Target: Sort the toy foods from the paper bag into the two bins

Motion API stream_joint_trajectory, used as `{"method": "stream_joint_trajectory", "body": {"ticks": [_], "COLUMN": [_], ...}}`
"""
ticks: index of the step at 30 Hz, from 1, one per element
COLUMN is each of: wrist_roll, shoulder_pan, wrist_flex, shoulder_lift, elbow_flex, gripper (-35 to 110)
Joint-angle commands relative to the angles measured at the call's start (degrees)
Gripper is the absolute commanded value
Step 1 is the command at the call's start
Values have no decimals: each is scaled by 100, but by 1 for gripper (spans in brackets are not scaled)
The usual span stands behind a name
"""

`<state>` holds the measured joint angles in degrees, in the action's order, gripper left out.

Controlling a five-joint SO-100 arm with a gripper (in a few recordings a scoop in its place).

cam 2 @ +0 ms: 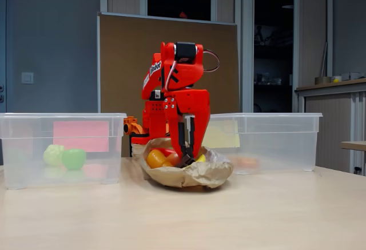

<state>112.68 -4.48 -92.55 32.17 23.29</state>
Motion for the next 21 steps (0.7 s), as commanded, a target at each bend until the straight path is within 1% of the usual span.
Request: {"method": "stream_joint_trajectory", "body": {"ticks": [1, 7, 11, 14, 16, 18, 21], "wrist_roll": [-149, -369, -501, -457, -431, -439, -343], "shoulder_pan": [-44, -176, -246, -360, -439, -510, -615], "wrist_flex": [-562, -1257, -1257, -1107, -791, -501, -299], "shoulder_lift": [668, 1327, 1846, 1811, 1652, 1441, 1072], "elbow_flex": [-167, -70, 387, 501, 562, 562, 466], "gripper": [0, 0, 0, 1, 3, 18, 21]}}
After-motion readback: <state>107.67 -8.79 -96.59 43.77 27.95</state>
